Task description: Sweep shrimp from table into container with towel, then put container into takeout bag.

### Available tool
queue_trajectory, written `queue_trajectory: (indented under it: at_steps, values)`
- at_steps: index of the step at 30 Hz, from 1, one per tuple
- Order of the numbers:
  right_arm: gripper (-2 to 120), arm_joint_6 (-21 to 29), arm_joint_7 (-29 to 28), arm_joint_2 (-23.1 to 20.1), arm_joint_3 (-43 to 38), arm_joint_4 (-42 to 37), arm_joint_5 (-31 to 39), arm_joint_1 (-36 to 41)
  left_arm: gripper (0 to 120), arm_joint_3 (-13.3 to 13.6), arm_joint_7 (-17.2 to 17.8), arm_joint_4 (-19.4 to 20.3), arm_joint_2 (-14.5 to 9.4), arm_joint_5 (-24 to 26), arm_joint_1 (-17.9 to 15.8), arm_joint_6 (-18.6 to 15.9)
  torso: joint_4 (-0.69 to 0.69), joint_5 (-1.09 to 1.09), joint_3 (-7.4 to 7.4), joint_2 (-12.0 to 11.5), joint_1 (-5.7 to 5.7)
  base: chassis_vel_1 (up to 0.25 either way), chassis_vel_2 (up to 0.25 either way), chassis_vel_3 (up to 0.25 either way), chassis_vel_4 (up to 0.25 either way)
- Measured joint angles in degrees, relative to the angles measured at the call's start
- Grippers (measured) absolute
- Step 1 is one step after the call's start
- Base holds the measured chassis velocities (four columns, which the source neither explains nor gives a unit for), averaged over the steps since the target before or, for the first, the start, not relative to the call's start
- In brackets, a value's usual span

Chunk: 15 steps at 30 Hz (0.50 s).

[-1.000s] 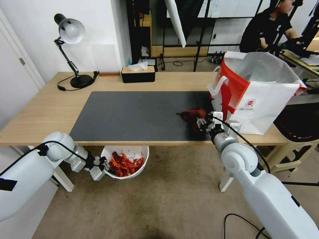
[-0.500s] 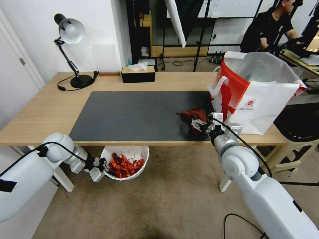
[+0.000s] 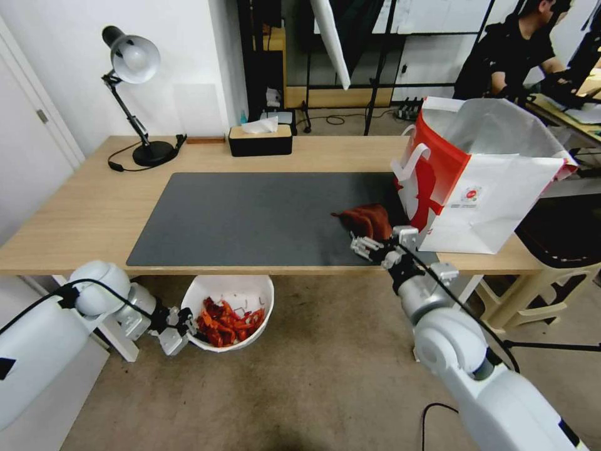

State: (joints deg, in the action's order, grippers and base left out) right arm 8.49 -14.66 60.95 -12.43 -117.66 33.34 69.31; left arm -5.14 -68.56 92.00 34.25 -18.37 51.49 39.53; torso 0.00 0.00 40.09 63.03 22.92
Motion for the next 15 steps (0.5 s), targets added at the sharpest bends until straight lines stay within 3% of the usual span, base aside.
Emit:
queue_trajectory:
  at_steps: [5, 8, 15]
  values:
    - [100, -1.7, 0.6, 0.6, -0.9, -1.2, -1.4, 3.6, 0, -2.0, 1.0, 3.1, -1.5, -1.5, 4.6, 0.8, 0.01, 0.0, 0.0, 0.0, 0.0, 0.0, 0.0, 0.0, 0.0]
    - [100, -7.1, 2.6, 1.2, -2.1, -1.7, -5.7, 7.9, 0, -2.8, 1.8, 5.0, -2.4, -2.4, 6.6, 1.7, -0.01, 0.0, 0.01, 0.0, 0.0, 0.0, 0.0, 0.0, 0.0]
    - [100, -17.5, 4.3, 4.2, -3.1, -0.1, -17.6, 13.4, 0, -3.3, 2.9, 6.0, -3.5, -2.6, 7.6, 3.4, 0.0, 0.0, 0.01, 0.0, 0.0, 0.0, 0.0, 0.0, 0.0]
